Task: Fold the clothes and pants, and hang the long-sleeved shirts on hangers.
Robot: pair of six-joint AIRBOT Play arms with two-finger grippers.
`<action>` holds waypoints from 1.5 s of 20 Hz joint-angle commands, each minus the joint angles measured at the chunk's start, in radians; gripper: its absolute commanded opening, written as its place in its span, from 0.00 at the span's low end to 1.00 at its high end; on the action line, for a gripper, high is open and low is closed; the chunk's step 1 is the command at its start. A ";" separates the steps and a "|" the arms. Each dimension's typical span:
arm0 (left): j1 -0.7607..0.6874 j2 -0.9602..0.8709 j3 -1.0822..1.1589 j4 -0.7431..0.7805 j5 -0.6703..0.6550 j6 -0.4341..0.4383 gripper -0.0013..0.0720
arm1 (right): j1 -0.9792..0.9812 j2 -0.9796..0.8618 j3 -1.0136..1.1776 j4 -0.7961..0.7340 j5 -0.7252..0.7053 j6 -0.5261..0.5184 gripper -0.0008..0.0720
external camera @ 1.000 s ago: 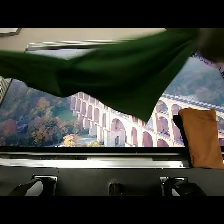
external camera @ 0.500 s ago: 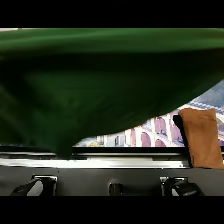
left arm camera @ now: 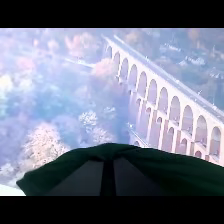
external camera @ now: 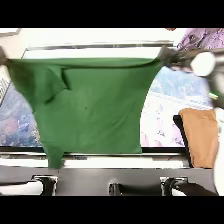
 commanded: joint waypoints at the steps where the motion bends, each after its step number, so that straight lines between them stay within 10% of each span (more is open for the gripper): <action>1: -0.057 -0.272 0.002 -0.013 0.116 0.010 0.04 | 0.000 -0.272 0.001 0.077 -0.187 0.013 0.05; 8: -0.099 -0.441 0.002 -0.014 0.166 0.010 0.07 | 0.000 -0.463 0.001 0.216 -0.219 -0.008 0.06; 9: -0.097 -0.434 0.004 -0.014 0.152 0.006 0.19 | 0.000 -0.459 0.001 0.243 -0.204 -0.031 0.16; 11: -0.089 -0.410 0.015 -0.013 0.080 0.006 0.78 | 0.000 -0.430 0.001 0.291 -0.150 -0.089 0.45; 12: -0.083 -0.390 0.015 -0.013 0.043 0.006 0.81 | 0.000 -0.402 0.001 0.301 -0.106 -0.122 0.52; 21: 0.139 0.016 -0.232 -0.161 -0.014 0.091 0.79 | -0.279 0.024 -0.106 0.317 0.491 -0.666 0.61; 30: 0.263 0.235 -0.682 -0.171 0.026 0.098 0.79 | -0.426 0.233 -0.937 0.838 0.259 -0.841 0.67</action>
